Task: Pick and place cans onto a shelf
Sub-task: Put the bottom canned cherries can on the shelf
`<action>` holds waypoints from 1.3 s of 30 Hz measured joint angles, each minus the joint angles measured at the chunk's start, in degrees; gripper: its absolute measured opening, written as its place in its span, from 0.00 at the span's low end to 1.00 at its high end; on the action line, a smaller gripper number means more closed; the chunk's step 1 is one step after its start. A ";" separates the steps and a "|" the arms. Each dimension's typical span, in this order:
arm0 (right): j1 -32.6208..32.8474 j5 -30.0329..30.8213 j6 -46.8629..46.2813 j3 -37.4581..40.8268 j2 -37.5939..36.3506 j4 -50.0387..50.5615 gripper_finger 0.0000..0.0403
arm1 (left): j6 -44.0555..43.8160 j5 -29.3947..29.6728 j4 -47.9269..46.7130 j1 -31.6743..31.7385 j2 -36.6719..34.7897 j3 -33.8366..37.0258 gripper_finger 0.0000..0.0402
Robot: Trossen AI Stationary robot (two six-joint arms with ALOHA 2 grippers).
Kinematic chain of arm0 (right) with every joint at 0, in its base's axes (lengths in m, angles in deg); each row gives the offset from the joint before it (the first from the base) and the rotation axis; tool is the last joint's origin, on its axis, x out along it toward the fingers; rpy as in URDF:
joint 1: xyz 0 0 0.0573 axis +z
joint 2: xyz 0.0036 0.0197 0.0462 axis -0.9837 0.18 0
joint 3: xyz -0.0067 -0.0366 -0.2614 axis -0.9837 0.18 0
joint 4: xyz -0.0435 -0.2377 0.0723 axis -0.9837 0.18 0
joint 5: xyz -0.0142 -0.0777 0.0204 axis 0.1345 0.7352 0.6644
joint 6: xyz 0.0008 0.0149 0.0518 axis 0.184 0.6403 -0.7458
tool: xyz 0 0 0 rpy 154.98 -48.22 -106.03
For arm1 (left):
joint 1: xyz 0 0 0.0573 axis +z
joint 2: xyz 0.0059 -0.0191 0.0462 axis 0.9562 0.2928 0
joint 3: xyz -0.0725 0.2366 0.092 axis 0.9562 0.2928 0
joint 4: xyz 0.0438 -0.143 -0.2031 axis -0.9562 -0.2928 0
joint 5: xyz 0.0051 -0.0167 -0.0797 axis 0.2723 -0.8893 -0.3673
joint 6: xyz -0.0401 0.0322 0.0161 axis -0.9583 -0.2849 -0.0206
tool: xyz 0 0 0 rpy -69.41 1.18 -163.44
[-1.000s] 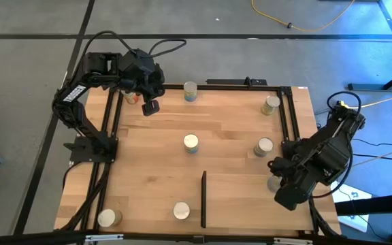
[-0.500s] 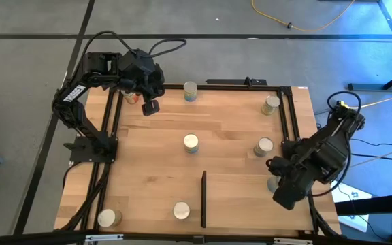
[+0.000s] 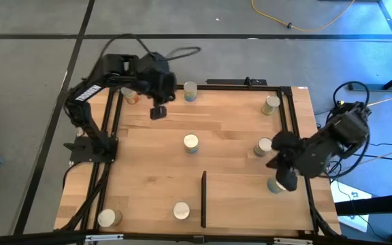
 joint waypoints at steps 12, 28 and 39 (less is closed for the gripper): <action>0.38 12.23 18.25 -2.57 -1.94 0.15 0.02 | 9.48 -14.35 13.12 -3.80 7.98 0.04 0.15; 1.78 1.32 28.48 0.51 -14.24 0.09 0.01 | -0.91 -6.59 37.62 -14.23 14.18 -0.04 0.03; 3.44 2.15 20.62 19.93 -17.35 0.11 0.01 | -3.81 -5.22 36.73 -17.41 14.84 0.09 0.00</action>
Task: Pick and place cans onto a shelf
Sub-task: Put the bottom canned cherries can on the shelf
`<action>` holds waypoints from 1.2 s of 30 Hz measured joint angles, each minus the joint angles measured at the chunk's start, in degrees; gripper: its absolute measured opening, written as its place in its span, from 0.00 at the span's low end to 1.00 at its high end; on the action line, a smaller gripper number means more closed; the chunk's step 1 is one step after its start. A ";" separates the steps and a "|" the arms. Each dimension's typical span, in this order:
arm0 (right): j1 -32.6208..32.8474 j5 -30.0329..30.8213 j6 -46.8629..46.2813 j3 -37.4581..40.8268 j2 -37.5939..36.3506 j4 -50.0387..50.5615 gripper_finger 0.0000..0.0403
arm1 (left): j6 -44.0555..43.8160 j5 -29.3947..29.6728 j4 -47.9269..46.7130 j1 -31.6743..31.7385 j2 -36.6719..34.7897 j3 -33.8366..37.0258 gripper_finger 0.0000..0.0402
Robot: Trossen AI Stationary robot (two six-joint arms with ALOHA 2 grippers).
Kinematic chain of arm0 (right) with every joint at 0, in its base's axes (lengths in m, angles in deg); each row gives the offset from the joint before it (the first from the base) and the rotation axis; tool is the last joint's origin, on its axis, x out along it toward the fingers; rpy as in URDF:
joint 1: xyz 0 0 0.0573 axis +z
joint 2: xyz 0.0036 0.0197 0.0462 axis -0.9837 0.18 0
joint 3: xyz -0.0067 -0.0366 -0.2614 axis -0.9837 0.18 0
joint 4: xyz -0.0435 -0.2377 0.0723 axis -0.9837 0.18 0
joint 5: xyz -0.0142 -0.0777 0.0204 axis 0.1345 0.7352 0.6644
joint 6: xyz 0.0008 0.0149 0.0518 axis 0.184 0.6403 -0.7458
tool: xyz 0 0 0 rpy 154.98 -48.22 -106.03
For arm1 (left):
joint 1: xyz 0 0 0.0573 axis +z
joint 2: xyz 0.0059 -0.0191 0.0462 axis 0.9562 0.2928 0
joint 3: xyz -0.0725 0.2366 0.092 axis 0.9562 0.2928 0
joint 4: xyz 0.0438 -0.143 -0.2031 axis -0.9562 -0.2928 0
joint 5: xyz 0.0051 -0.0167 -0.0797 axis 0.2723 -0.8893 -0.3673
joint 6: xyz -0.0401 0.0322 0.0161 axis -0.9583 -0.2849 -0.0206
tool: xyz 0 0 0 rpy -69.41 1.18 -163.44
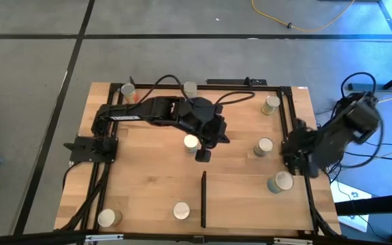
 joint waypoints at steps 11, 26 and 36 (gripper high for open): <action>-0.61 -1.68 -1.36 12.10 0.01 -14.71 0.01 | -0.15 1.15 -0.01 -0.05 -0.01 0.00 0.00; -4.20 -12.58 -4.95 18.62 4.22 -21.17 0.01 | -0.13 1.13 -1.41 -0.05 -0.01 0.00 0.00; -4.22 -18.11 -10.45 18.53 4.33 -20.41 0.01 | 0.07 1.13 -1.45 -0.05 -0.01 0.00 0.00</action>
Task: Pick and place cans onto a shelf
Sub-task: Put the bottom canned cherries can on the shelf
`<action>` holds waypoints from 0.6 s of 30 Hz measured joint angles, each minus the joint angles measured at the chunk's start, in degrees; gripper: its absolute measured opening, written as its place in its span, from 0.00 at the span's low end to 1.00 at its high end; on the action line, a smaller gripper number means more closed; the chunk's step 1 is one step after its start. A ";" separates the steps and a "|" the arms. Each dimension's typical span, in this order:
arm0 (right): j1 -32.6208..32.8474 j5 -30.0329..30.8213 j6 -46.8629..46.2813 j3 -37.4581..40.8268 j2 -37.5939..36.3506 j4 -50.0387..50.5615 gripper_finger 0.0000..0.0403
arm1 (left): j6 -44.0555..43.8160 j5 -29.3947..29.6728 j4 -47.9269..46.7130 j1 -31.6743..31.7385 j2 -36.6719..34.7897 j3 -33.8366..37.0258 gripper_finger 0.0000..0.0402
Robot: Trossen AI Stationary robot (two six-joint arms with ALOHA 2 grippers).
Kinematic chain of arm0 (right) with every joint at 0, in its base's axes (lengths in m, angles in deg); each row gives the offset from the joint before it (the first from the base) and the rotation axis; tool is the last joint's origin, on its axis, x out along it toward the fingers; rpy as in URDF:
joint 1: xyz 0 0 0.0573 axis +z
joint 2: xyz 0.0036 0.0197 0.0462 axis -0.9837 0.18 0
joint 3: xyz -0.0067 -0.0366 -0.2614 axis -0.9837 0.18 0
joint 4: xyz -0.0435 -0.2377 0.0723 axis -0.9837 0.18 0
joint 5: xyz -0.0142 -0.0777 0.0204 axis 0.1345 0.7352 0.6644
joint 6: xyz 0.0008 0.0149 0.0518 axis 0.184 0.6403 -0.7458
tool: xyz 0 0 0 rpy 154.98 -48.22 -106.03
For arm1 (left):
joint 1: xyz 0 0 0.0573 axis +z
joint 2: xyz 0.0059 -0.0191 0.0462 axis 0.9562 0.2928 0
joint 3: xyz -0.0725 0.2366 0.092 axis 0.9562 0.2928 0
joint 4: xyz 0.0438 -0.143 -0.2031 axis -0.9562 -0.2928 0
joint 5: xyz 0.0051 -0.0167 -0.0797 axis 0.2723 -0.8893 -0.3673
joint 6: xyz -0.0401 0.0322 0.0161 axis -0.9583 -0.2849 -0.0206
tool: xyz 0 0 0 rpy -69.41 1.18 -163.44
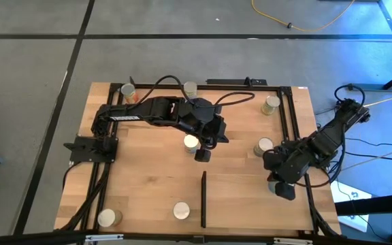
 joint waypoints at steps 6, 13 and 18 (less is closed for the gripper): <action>0.80 -1.65 -3.16 -0.02 0.00 2.68 0.01 | 0.02 -0.02 0.00 0.00 0.00 -0.02 0.00; 2.15 -2.99 -7.16 -0.02 0.00 5.02 0.01 | 0.04 -0.02 -0.07 0.00 0.00 -0.02 0.00; 2.89 -3.83 -8.80 -0.02 0.00 6.75 0.01 | 0.11 -0.05 -0.87 0.11 0.00 -0.02 0.00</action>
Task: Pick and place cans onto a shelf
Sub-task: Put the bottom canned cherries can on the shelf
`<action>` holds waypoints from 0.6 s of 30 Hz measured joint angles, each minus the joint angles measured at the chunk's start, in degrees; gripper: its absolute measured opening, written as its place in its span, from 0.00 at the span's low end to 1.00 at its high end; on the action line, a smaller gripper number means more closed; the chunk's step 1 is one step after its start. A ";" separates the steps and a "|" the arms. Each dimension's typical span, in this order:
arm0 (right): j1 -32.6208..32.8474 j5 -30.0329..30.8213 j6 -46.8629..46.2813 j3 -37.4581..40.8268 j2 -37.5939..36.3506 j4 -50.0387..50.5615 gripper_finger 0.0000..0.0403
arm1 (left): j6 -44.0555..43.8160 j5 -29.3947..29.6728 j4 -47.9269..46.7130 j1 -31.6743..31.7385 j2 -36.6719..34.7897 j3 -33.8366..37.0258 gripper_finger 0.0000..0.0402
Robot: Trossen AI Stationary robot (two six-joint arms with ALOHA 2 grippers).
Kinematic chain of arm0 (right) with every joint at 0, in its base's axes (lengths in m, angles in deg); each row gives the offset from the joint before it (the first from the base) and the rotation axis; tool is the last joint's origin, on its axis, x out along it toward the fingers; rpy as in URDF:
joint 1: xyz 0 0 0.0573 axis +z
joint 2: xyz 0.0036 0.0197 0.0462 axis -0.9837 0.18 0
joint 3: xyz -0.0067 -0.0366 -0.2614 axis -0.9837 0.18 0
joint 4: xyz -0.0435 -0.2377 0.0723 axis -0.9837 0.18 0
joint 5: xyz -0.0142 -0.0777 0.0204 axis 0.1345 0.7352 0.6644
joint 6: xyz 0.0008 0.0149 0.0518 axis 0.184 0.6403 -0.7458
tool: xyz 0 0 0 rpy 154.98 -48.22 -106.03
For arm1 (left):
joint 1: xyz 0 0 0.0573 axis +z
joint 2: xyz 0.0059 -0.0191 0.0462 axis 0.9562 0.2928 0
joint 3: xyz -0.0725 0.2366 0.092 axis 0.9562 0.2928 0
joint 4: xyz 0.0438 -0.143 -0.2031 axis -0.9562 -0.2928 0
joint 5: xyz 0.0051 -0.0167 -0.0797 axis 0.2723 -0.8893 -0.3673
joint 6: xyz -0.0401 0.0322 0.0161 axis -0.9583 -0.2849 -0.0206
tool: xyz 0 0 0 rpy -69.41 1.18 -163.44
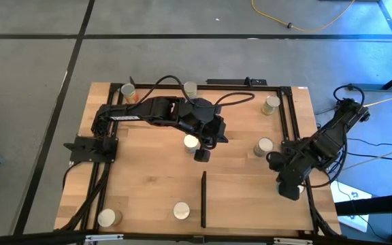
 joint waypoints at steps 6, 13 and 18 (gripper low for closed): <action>1.12 -0.13 -0.91 0.00 0.00 0.16 0.01 | 0.00 0.01 -2.30 0.46 0.00 0.00 0.00; 1.19 9.28 3.34 -3.76 0.04 2.69 0.01 | -0.02 0.02 -2.28 0.77 0.00 -0.02 0.00; 1.17 13.61 -3.41 -8.64 -0.07 14.49 0.01 | -0.02 0.03 -2.30 0.81 0.00 -0.02 0.00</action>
